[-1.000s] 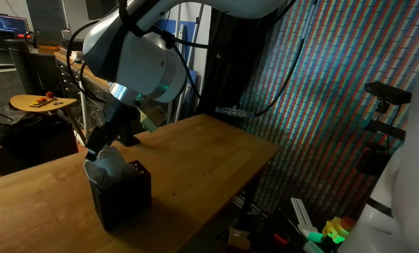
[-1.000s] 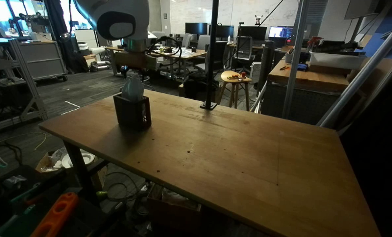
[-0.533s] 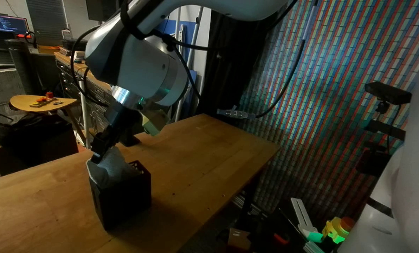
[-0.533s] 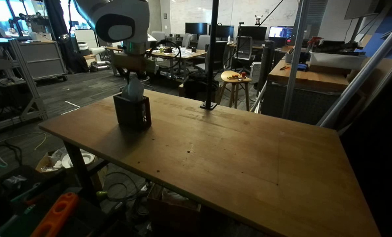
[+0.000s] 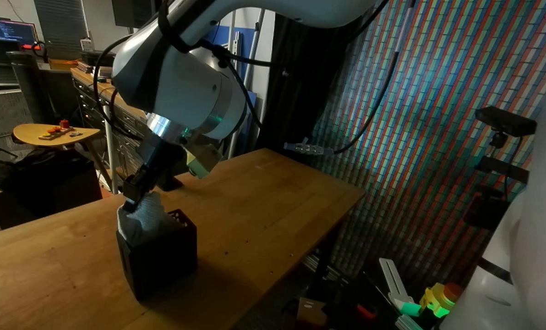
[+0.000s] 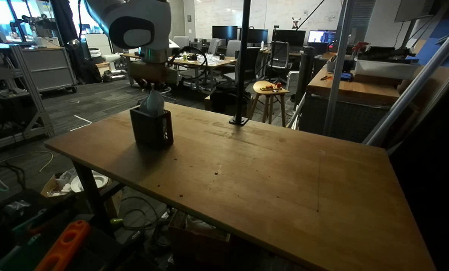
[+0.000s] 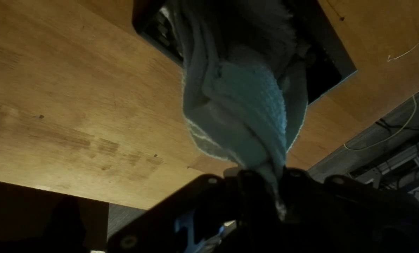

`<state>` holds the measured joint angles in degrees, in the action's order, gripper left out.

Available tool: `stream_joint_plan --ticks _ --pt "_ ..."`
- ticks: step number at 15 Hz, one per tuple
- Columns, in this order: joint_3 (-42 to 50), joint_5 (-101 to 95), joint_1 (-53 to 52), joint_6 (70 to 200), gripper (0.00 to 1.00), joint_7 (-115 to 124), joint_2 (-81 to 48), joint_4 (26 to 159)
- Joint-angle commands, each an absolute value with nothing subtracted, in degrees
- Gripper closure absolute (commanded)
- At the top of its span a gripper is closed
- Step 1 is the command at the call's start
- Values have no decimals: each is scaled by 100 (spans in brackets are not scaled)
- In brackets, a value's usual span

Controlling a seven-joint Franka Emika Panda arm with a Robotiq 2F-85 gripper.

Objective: Shove the cloth into the box

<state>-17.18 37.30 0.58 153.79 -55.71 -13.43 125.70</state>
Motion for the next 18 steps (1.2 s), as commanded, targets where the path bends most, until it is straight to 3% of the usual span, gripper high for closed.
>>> stream_joint_plan --ticks 1,9,18 --pt "-1574 3523 -26 15279 96 -5459 -1050 12805" --pt "-953 470 -575 13916 96 -2434 -739 12877" --pt "-1113 -401 -1100 11766 96 -637 -922 11919"
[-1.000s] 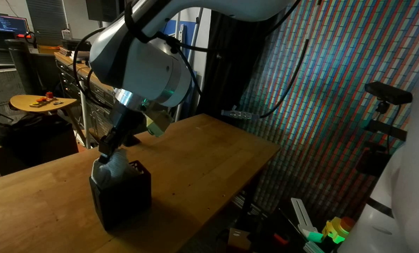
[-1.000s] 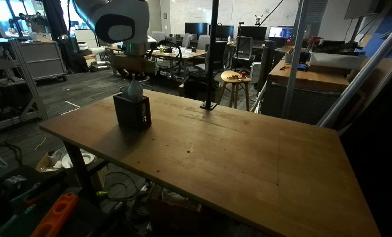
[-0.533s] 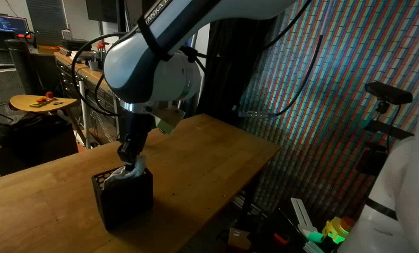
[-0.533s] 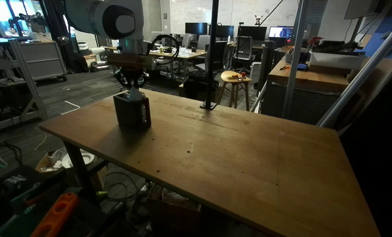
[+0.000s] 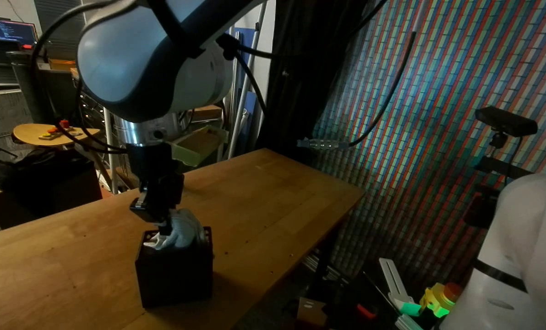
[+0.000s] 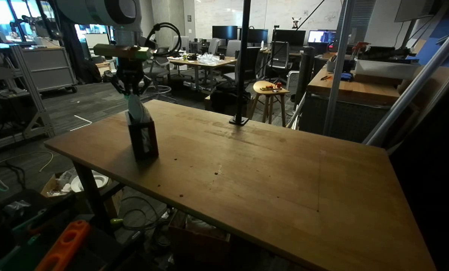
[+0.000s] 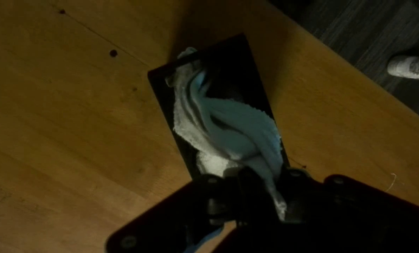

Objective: Shove the cloth into the box

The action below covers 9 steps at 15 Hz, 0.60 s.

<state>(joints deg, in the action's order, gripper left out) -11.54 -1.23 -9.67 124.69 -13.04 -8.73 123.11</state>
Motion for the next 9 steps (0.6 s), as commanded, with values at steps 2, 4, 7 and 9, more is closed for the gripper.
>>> stream_joint_plan --ticks 2,4,7,9 --pt "-1104 -447 -1140 11392 96 -208 -976 11737" --pt "-1101 -415 -1152 11116 97 127 -1037 11612" --pt "-1086 -324 -1149 10844 97 593 -1100 11511" --pt "-1067 -265 -1151 10737 97 962 -1165 11449"
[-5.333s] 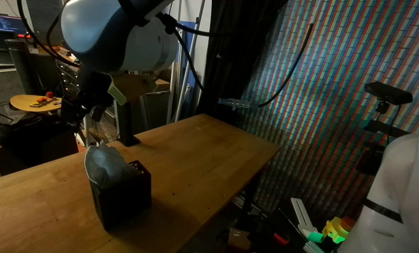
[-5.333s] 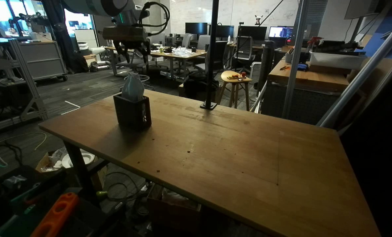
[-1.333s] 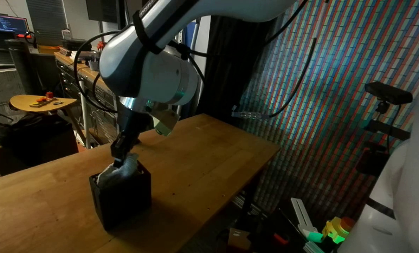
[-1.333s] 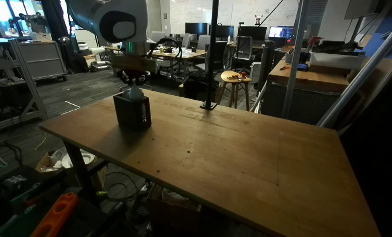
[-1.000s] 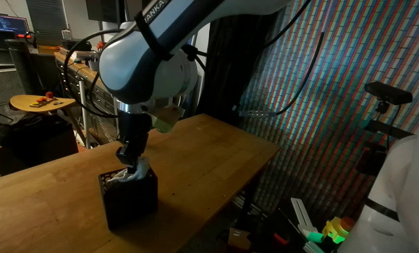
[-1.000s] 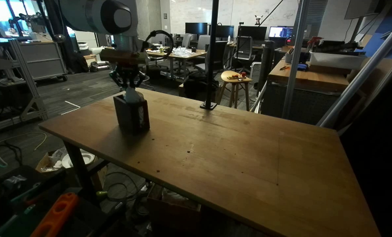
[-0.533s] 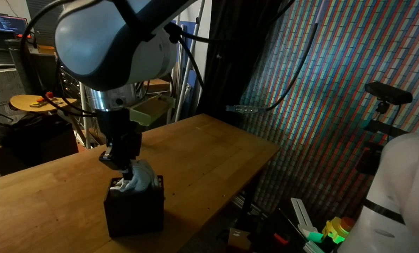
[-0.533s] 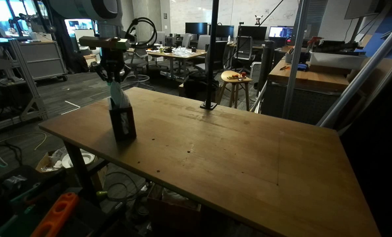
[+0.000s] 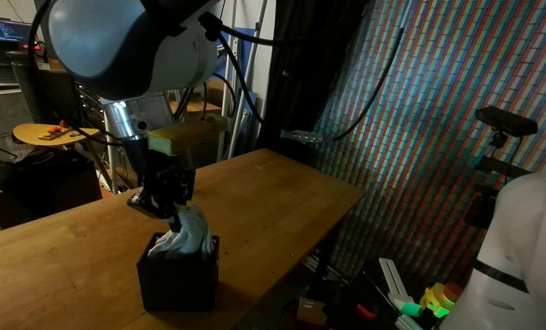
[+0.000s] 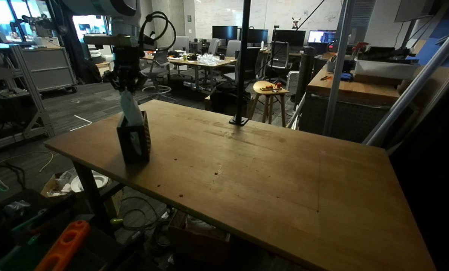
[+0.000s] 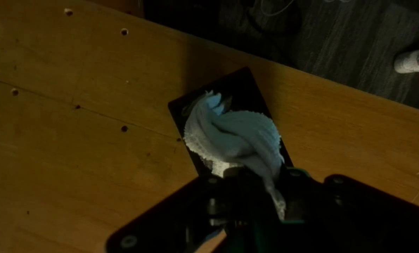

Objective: Shove the cloth into the box

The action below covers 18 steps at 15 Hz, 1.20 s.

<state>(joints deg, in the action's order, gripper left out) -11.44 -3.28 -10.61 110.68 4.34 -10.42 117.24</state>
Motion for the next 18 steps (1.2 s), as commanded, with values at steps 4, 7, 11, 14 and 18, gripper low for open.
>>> stream_joint_plan --ticks 4,7,11,14,18 --pt "-1035 -82 -1167 11026 97 1754 -1282 11380" --pt "-1012 -41 -1190 11299 97 2196 -1382 11346" --pt "-968 -84 -1233 11590 97 2610 -1500 11372" --pt "-905 -176 -1300 11634 97 2938 -1547 11432" --pt "-820 -225 -1394 11613 97 3444 -1596 11517"
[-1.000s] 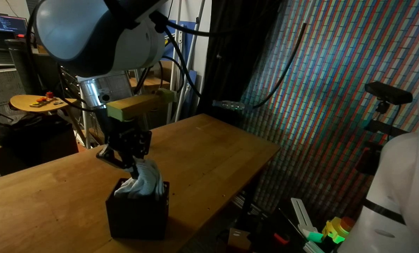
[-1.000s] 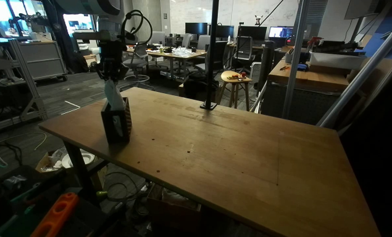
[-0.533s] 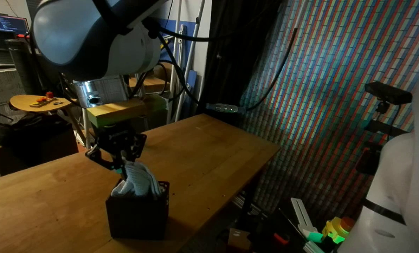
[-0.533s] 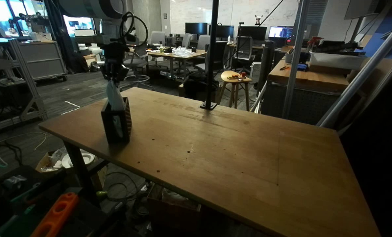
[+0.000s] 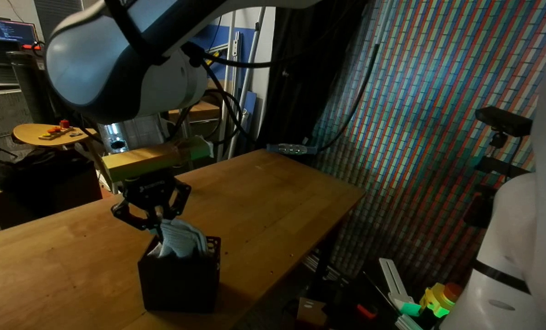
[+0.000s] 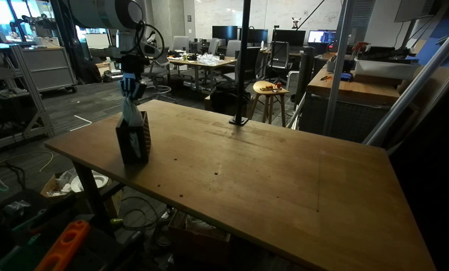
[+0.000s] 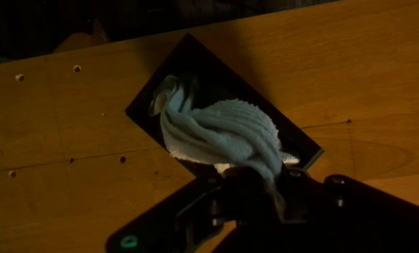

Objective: Shove the cloth into the box

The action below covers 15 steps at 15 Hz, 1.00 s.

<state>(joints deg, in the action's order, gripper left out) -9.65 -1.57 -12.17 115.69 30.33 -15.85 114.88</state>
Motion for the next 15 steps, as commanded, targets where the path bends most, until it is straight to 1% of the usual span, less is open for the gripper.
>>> stream_joint_plan --ticks 1,10,15 --pt "-809 -239 -1411 11613 97 3536 -1609 11536" --pt "-803 -183 -1477 11814 97 4021 -1644 11853" --pt "-750 -396 -1506 12208 97 4429 -1464 12193"
